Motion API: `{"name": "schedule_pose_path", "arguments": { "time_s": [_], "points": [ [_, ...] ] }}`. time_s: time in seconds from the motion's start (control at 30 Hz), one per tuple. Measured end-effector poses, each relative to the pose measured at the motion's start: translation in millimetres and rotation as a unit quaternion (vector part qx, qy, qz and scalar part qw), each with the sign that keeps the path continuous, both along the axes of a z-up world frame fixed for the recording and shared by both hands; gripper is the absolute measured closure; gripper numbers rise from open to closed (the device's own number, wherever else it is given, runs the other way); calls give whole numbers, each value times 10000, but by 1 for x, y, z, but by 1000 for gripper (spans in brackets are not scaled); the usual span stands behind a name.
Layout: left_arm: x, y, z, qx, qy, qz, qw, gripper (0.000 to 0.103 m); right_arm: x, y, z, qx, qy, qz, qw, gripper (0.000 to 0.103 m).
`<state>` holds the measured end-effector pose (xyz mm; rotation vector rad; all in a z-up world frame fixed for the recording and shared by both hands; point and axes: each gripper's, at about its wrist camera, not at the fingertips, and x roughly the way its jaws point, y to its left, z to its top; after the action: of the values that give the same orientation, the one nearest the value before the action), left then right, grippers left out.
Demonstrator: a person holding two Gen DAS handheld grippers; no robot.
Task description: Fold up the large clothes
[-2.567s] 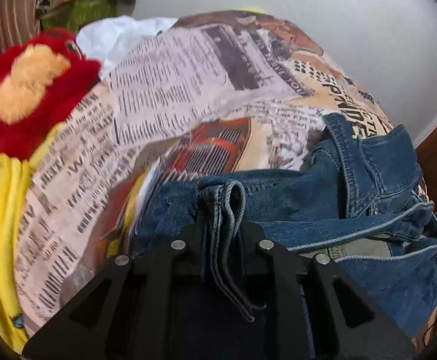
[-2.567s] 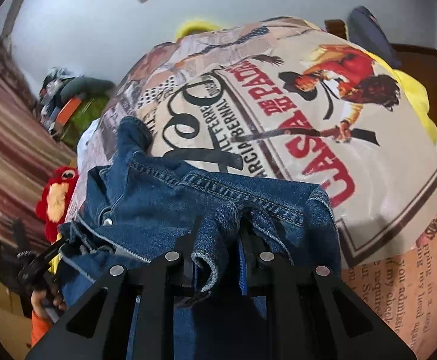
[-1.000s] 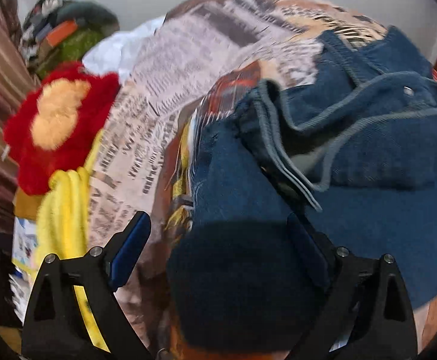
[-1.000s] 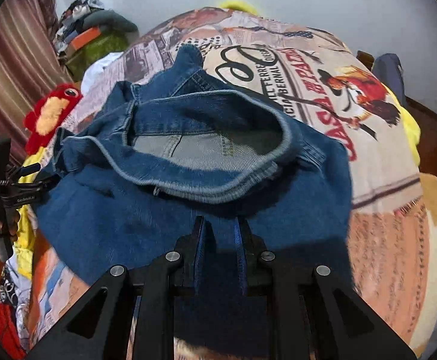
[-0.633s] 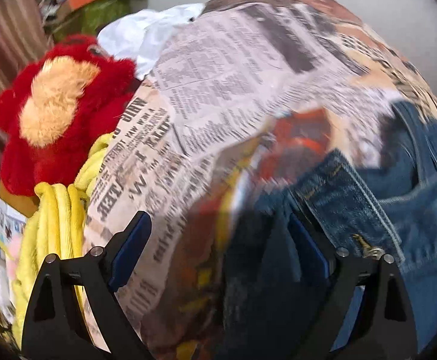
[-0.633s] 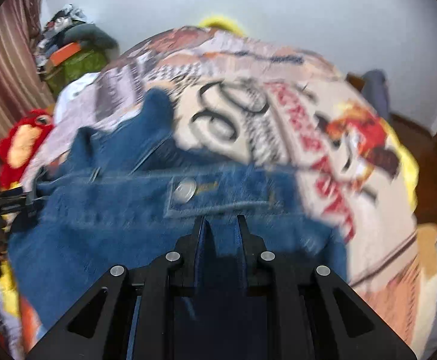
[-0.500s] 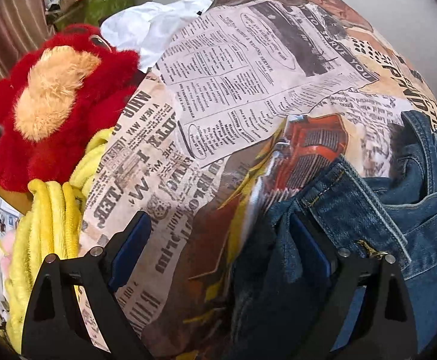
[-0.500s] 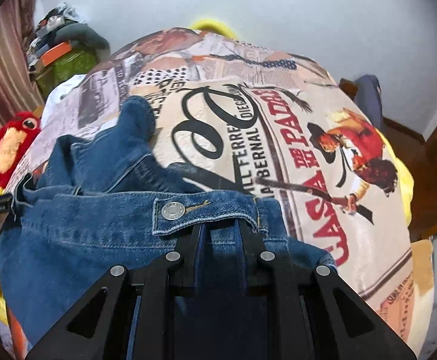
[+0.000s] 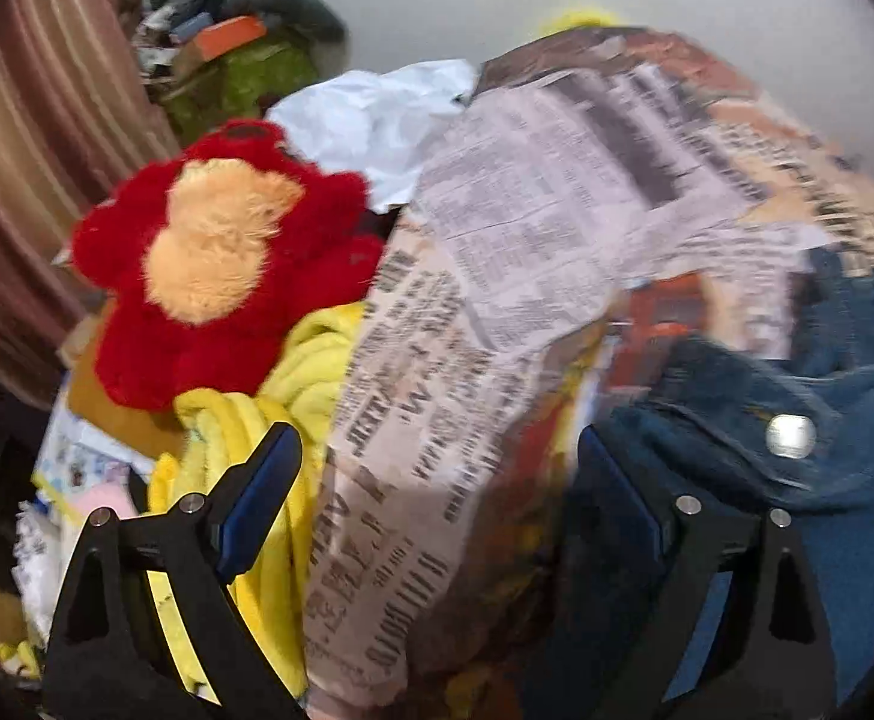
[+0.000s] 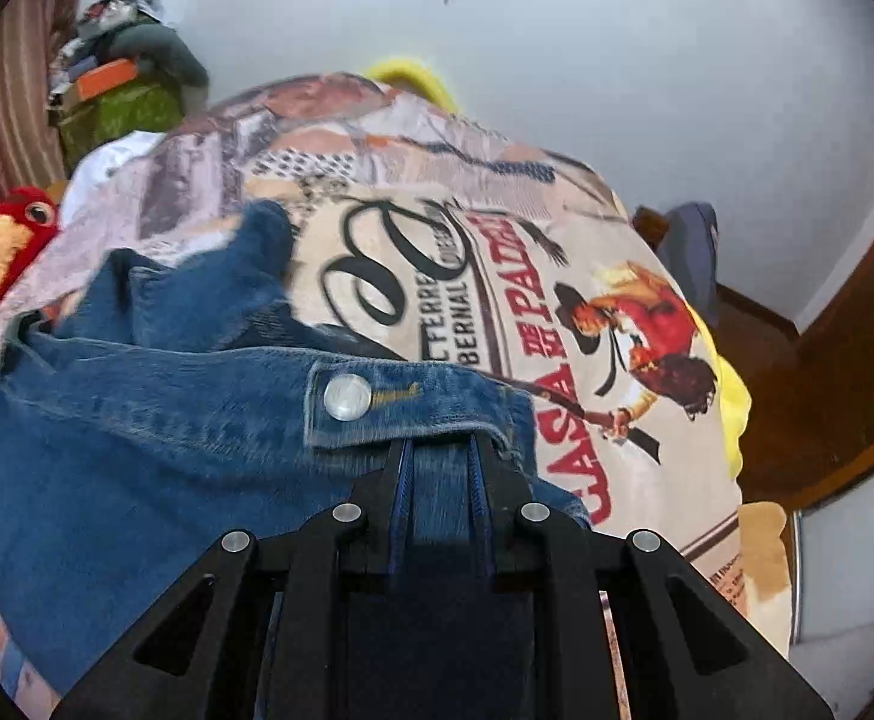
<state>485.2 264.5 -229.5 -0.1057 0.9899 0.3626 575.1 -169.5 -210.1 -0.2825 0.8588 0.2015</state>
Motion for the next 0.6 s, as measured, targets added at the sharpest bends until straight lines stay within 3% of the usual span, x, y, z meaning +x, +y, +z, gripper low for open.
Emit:
{"name": "schedule_pose_path", "arguments": {
  "time_s": [0.17, 0.3, 0.43, 0.53, 0.6],
  "points": [
    [-6, -31, 17, -147, -108, -681, 9975, 8, -21, 11, 27, 356, -201, 343, 9986, 89],
    [0, -74, 10, -181, 38, -1233, 9922, 8, -25, 32, 27, 771, 241, 707, 9942, 89],
    [17, -108, -16, -141, 455, -1671, 9848, 8, -27, 58, 7, 898, 786, 1066, 9871, 89],
    [29, -124, -35, 326, 623, -1853, 9802, 8, -26, 74, -18, 920, 1228, 1293, 9797, 89],
    [38, -122, -41, 391, 642, -1768, 9814, 7, -24, 79, -35, 843, 1430, 1326, 9772, 89]
  ]
}}
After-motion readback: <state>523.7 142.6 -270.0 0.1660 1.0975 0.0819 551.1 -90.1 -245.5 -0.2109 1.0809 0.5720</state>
